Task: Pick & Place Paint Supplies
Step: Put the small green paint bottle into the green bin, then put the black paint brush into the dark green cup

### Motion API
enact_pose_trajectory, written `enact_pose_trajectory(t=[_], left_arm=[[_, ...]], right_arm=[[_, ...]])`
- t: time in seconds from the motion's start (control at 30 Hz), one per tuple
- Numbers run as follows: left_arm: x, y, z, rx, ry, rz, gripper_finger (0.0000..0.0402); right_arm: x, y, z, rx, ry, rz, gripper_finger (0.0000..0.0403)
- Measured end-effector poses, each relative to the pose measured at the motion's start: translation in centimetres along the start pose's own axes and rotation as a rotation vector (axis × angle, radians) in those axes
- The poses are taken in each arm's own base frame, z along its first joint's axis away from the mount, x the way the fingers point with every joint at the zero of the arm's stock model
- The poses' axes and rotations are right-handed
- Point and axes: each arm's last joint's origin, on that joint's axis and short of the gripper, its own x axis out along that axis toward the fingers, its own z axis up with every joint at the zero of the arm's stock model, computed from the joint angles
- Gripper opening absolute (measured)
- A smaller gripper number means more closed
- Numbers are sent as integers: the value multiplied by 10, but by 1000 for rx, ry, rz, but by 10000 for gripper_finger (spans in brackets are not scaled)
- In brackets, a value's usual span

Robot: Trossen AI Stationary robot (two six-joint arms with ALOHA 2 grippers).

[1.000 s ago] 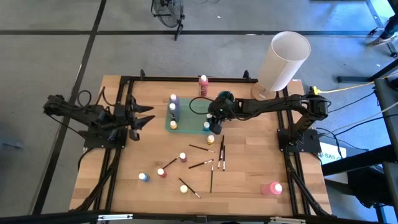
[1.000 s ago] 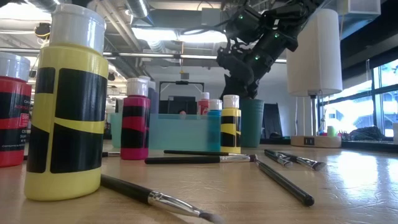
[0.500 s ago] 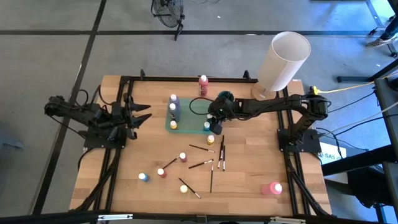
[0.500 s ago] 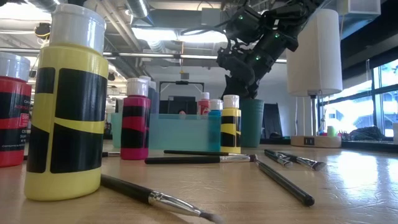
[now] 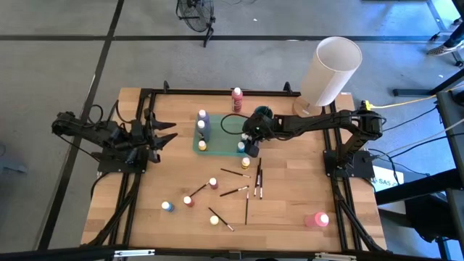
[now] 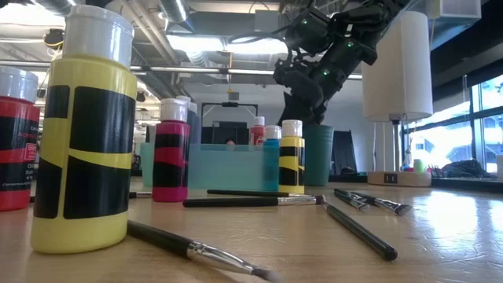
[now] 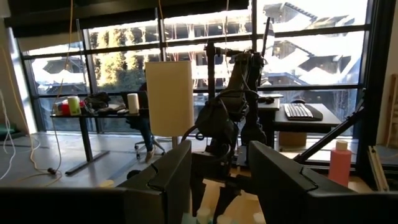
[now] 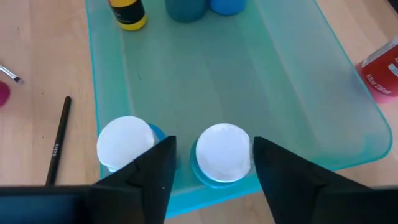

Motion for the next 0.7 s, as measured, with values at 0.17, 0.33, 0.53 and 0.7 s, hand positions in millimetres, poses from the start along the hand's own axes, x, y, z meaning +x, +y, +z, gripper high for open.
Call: enact_pose_trajectory(t=[0.17, 0.33, 0.53, 0.7], left_arm=[[0, 0, 0, 7, 2, 0, 157], [0, 0, -2, 21, 22, -2, 157], [0, 0, -3, 26, 30, -1, 157], [0, 0, -5, 38, 51, 20, 157]], right_arm=[[-3, 0, 3, -8, 0, 1, 258], [-12, 4, 17, -36, 16, 5, 272], [-32, 14, 38, -80, 83, 15, 273], [-59, 26, 59, -115, 127, -41, 273]])
